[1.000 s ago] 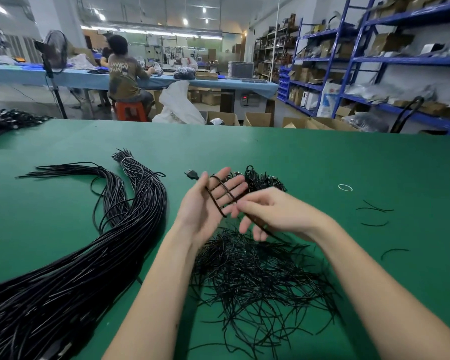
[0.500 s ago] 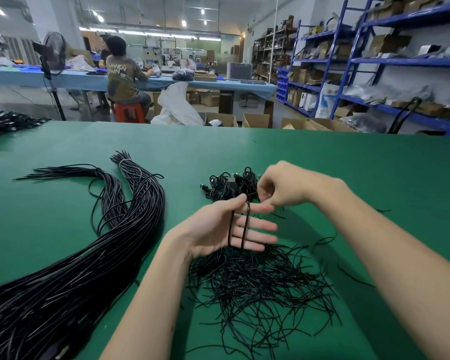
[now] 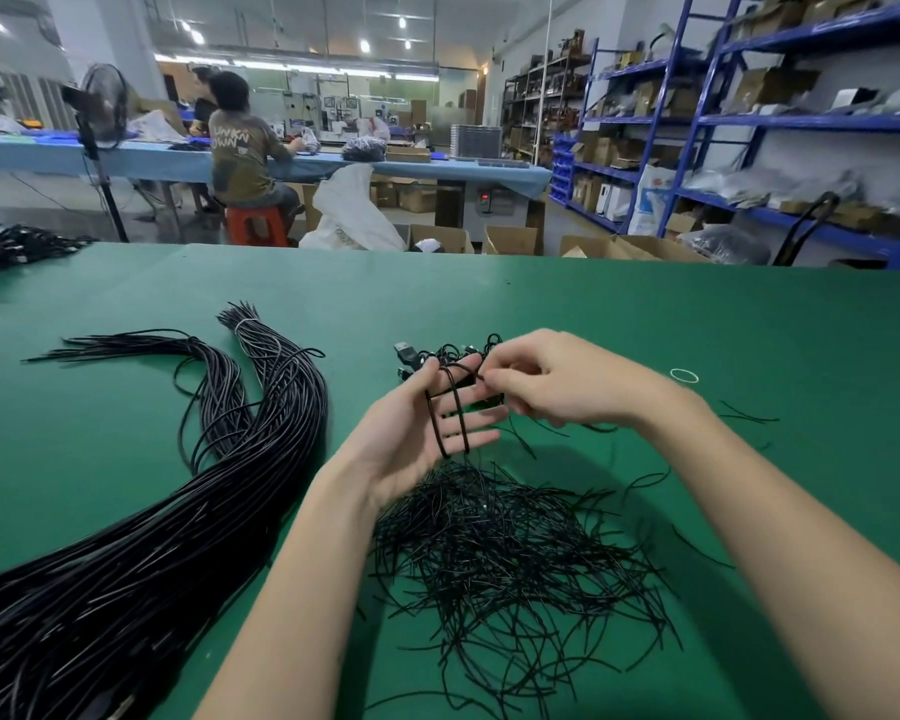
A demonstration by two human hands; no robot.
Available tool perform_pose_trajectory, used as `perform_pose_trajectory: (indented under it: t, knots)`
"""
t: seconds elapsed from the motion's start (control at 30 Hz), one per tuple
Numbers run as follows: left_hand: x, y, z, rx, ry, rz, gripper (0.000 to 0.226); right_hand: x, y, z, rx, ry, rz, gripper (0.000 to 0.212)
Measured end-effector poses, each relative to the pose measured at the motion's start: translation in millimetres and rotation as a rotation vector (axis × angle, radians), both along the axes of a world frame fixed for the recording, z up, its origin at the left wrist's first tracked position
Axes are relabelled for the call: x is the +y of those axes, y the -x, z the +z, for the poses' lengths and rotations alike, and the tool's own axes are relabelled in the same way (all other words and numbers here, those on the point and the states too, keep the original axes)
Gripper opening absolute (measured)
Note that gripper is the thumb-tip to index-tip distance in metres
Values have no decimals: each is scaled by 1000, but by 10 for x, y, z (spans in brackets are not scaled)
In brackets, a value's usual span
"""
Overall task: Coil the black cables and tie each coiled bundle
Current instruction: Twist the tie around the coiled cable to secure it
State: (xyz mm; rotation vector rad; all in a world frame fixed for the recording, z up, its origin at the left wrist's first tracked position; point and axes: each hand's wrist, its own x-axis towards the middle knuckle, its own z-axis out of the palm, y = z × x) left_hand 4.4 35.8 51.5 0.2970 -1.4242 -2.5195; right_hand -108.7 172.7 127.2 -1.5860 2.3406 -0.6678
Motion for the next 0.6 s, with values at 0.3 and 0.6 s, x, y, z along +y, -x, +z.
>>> perform_pose_trajectory:
  t: [0.3,0.6]
  knots:
    - [53,21,-25,25,31,-97,49,2,-55,-333,-291,321,-238,23]
    - [-73,-59,24,303,-258,-51,46,222,-70,-666,-769,89,-33,35]
